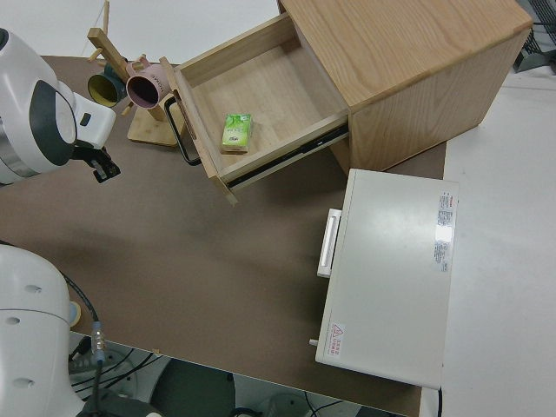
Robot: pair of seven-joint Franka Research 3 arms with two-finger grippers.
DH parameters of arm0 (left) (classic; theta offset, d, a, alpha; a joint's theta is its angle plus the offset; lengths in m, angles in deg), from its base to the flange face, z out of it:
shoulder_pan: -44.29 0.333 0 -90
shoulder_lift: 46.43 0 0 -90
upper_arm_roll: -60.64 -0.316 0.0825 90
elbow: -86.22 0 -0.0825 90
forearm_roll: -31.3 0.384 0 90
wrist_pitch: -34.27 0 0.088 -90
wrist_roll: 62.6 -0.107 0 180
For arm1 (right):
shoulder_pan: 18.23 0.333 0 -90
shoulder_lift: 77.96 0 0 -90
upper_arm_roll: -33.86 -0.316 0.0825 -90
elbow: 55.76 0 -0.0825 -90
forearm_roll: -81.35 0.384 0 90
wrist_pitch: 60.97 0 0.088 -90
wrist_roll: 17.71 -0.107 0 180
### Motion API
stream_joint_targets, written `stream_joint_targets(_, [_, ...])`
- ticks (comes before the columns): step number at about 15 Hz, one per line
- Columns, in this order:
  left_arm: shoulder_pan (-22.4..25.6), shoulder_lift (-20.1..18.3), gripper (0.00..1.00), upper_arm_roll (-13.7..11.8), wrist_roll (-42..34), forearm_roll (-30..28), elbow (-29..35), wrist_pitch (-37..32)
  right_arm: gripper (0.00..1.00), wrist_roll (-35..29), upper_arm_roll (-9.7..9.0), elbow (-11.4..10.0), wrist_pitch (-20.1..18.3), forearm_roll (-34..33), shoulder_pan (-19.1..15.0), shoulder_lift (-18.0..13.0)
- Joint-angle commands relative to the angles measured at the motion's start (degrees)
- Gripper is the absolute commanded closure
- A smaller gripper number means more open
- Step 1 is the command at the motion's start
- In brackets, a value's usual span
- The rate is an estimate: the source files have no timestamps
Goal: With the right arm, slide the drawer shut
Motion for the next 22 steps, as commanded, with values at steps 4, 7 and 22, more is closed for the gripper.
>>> stream_joint_targets(4, [-0.1,-0.5,0.01,-0.2,-0.6,-0.1,-0.2,-0.9,1.0,-10.5,0.49,-0.4,6.0,-5.8,2.0,4.8])
stream_joint_targets(7, [-0.1,-0.5,0.01,-0.2,-0.5,-0.1,-0.2,-0.9,1.0,-10.7,0.4,-0.4,6.5,-6.1,2.0,5.2])
stream_joint_targets(22, [-0.1,-0.5,0.01,-0.2,-0.5,-0.1,-0.2,-0.9,1.0,0.2,0.49,-0.2,6.6,-8.8,-4.8,6.2])
